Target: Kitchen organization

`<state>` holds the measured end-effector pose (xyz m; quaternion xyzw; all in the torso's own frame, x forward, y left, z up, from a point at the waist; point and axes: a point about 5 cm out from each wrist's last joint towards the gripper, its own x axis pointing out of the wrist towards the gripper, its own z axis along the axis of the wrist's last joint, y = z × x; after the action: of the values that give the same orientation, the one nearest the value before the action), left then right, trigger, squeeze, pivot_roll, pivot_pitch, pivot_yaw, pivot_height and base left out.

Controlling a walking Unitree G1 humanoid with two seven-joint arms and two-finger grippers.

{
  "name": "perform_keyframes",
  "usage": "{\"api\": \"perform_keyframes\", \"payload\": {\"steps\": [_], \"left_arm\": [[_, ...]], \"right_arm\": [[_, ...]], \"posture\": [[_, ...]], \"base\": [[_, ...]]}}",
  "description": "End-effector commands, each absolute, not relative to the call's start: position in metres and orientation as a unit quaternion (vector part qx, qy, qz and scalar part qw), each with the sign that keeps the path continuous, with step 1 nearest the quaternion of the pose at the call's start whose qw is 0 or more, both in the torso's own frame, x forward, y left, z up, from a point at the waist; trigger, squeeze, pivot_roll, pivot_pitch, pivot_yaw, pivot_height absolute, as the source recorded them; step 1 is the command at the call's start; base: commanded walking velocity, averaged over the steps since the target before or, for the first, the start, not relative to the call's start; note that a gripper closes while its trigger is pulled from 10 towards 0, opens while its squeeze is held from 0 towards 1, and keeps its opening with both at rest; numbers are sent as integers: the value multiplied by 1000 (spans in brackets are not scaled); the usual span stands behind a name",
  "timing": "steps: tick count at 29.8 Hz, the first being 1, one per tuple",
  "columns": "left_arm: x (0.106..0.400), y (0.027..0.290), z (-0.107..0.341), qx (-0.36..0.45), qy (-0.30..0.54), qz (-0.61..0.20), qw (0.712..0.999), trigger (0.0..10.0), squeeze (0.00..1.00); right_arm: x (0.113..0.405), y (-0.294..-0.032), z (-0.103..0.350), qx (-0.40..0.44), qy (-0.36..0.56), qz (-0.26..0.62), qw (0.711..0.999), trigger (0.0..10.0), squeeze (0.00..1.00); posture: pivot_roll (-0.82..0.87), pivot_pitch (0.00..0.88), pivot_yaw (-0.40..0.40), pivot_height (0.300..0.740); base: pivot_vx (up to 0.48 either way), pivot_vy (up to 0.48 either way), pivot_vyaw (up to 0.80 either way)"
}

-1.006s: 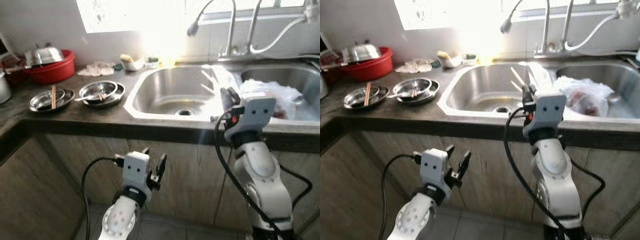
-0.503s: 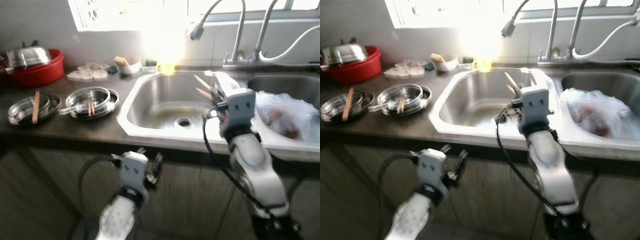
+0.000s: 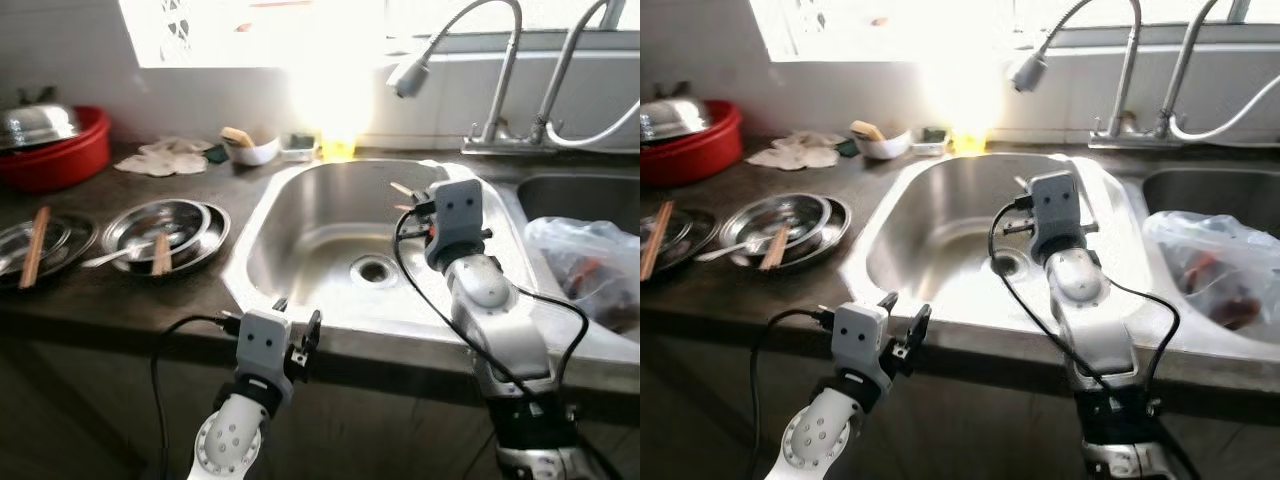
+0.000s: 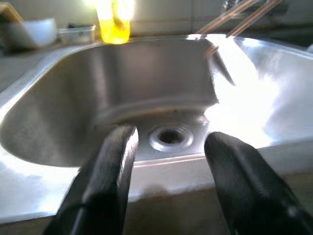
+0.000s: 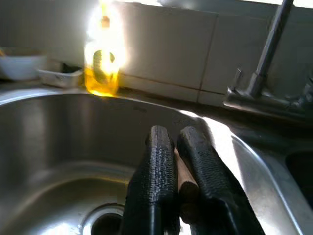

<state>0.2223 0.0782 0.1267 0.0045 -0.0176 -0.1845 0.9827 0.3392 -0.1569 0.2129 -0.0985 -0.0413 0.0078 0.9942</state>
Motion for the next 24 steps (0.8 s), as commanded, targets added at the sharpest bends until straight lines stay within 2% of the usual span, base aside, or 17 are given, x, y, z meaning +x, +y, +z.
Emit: {"api": "perform_keyframes", "payload": {"steps": [1, 8, 16, 17, 19, 20, 21, 22, 24], "left_arm": [[223, 85, 129, 16, -25, -174, 984, 10000, 0], [220, 85, 130, 15, -25, -171, 985, 10000, 0], [218, 85, 130, 14, -24, -169, 985, 10000, 0], [218, 85, 130, 14, -24, -168, 985, 10000, 0], [218, 85, 129, 14, -24, -168, 985, 10000, 0], [218, 85, 129, 15, -24, -168, 985, 10000, 0], [218, 85, 129, 15, -24, -168, 985, 10000, 0], [218, 85, 129, 16, -24, -167, 986, 10000, 0], [218, 85, 129, 16, -25, -167, 986, 10000, 0]], "right_arm": [[344, -145, 214, -98, -29, 29, 994, 10000, 0], [355, -138, 192, -144, 51, 63, 986, 10000, 0], [363, -143, 173, -176, 129, 74, 973, 10000, 0], [363, -145, 169, -184, 141, 76, 970, 10000, 129], [363, -146, 168, -187, 144, 76, 969, 10000, 129], [364, -146, 168, -187, 144, 75, 969, 10000, 957], [364, -147, 167, -188, 145, 75, 969, 10000, 957], [364, -147, 167, -188, 145, 74, 969, 10000, 1000], [364, -148, 167, -187, 145, 73, 969, 10000, 1000]], "posture": [[69, 40, 11, 740], [77, 51, 1, 740], [87, 51, -11, 740], [88, 49, -13, 740], [88, 48, -11, 740], [88, 48, -11, 740], [88, 48, -11, 740], [88, 48, -11, 740], [88, 48, -11, 740]], "base": [[0, 0, 0], [0, 0, 0], [0, 0, 0], [0, 0, 0], [0, 0, 0], [0, 0, 0], [0, 0, 0], [0, 0, 0], [0, 0, 0]]}}
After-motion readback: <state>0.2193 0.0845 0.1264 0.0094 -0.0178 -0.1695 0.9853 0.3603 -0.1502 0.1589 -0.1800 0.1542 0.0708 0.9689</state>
